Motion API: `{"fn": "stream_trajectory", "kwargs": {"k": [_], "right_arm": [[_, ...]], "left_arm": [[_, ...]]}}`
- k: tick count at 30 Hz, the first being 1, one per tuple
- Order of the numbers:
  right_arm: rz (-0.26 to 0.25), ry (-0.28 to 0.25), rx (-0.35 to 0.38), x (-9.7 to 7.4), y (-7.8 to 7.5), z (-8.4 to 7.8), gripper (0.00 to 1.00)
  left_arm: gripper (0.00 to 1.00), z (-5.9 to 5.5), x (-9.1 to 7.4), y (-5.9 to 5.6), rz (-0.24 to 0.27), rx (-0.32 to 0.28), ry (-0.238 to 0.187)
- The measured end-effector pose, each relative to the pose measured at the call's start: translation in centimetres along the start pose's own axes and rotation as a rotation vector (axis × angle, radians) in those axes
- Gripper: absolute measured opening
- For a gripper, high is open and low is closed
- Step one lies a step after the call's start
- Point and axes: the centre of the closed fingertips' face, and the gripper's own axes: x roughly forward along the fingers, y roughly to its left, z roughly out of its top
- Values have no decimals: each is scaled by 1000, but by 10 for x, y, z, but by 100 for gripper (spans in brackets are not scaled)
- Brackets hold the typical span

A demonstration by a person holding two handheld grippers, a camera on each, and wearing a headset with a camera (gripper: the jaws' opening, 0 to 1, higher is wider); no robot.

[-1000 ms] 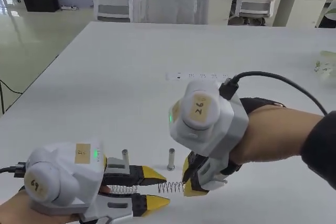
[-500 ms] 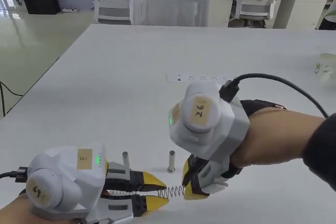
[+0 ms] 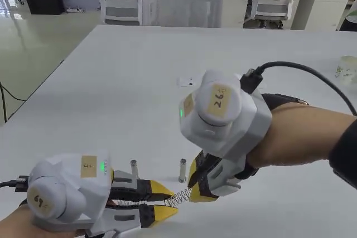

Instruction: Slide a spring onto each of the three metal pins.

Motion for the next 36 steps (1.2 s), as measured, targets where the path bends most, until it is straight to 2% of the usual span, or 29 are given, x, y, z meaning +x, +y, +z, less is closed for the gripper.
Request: {"fn": "stream_trajectory", "kwargs": {"k": [9, 15, 19, 23, 26, 32, 36], "right_arm": [[-20, -20, -25, -4, 0, 11, 7], [-20, -41, -24, -3, -2, 11, 8], [-29, -65, -14, -5, -5, 12, 12], [-30, -75, -3, -5, -7, 11, 12], [-20, -102, 14, -4, -6, 12, 13], [-12, -163, 48, -5, -6, 16, 13], [-12, -186, 64, -5, -7, 17, 13]], "left_arm": [[2, 1, -1, 1, 7, 3, -5], [2, 0, -2, 2, 15, 6, -4], [2, -2, -3, 3, 18, 6, 0], [2, -1, -3, 4, 24, 1, -6], [2, 0, -4, 5, 28, -2, -13], [2, 6, -5, 5, 28, -18, -46], [2, 14, -7, 7, 31, -46, -87]]}}
